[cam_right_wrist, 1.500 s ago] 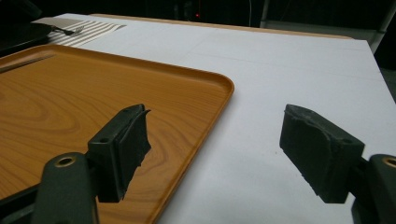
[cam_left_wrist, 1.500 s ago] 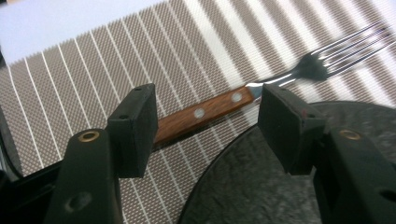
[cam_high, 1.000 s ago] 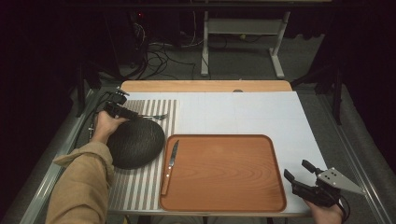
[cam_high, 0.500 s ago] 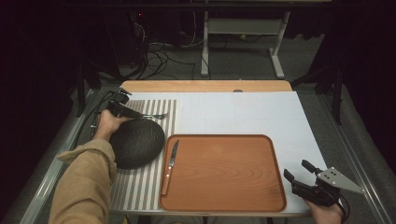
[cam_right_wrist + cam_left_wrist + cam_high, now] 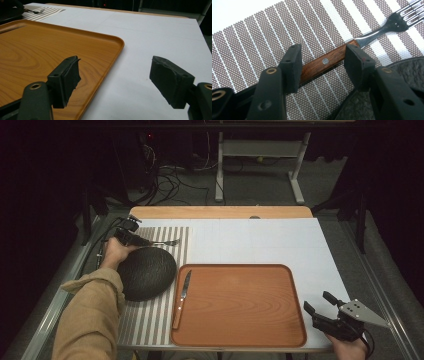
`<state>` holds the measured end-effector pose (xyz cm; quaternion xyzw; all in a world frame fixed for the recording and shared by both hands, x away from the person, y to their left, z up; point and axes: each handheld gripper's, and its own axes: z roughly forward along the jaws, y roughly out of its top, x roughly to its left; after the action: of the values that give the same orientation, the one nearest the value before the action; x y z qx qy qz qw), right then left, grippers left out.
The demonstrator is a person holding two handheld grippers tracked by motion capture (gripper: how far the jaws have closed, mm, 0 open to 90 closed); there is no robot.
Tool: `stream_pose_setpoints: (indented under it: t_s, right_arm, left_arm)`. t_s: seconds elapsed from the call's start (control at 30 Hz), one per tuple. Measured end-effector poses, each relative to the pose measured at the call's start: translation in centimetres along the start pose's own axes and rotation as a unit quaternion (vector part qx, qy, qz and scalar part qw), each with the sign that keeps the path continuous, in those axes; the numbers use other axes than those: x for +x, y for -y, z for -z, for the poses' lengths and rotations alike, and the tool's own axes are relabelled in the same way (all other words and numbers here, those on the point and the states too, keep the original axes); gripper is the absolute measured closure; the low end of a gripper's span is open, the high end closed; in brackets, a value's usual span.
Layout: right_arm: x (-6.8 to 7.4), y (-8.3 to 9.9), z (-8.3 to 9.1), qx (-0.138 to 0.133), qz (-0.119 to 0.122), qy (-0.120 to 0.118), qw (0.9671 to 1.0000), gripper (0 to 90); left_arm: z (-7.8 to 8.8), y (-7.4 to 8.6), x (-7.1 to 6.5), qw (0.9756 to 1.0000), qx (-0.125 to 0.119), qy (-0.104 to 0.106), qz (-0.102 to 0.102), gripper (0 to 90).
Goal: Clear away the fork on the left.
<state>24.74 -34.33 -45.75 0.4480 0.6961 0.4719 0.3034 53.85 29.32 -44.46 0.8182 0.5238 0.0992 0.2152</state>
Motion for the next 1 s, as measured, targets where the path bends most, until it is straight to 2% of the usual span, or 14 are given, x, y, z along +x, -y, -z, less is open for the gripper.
stream_pose_setpoints:
  t_s: [0.17,0.33,0.37,0.43,0.5,0.57,0.67,0.8,0.87,0.93,0.97,1.0]
  right_arm:
    - [0.0,0.01,0.01,0.0,-0.001,0.002,1.0,24.4]
    - [0.0,0.0,-0.08,0.002,0.0,0.0,1.0,24.4]
    - [0.01,0.0,-0.07,0.002,0.001,-0.001,1.0,24.4]
    - [0.03,0.0,0.0,0.0,0.001,-0.001,1.0,24.4]
    - [0.0,0.01,0.0,0.0,0.0,-0.001,1.0,24.4]
    - [-0.05,0.03,-0.04,0.0,0.0,-0.003,1.0,24.5]
    - [-0.05,0.04,0.0,-0.001,0.0,-0.004,1.0,24.5]
    - [-0.01,0.02,0.01,-0.001,0.001,-0.005,1.0,24.5]
    - [0.01,0.02,0.01,-0.001,0.002,-0.005,1.0,24.5]
    - [0.01,0.02,0.0,-0.001,0.002,-0.005,1.0,24.5]
    - [0.01,0.02,-0.01,-0.001,0.002,-0.006,1.0,24.5]
    - [0.03,0.02,0.0,-0.001,0.002,-0.006,1.0,24.5]
  left_arm:
    - [-0.09,-0.04,0.02,0.9999,-0.008,-0.006,0.005,46.4]
    - [0.08,0.02,-0.4,0.9998,-0.006,-0.015,-0.014,47.7]
    - [0.12,0.02,-0.43,0.9998,-0.004,-0.014,-0.015,51.3]
    - [0.19,0.07,-0.45,0.9998,-0.001,-0.014,-0.017,64.1]
    - [0.22,0.08,-0.47,0.9996,0.0,-0.017,-0.022,65.4]
    - [0.2,0.08,-0.37,0.9998,-0.001,-0.015,-0.015,61.9]
    - [0.13,0.03,-0.27,0.9999,-0.004,-0.015,-0.006,51.4]
    - [0.06,0.03,-0.18,0.9999,-0.007,-0.013,0.0,47.1]
    - [0.28,0.01,-0.37,0.9996,-0.005,-0.024,-0.012,44.3]
    - [0.69,0.17,-0.29,0.9986,0.014,-0.045,-0.025,42.2]
    - [0.82,0.32,-0.19,0.998,0.021,-0.053,-0.026,40.7]
    - [0.9,0.42,-0.08,0.9981,0.023,-0.052,-0.024,40.3]
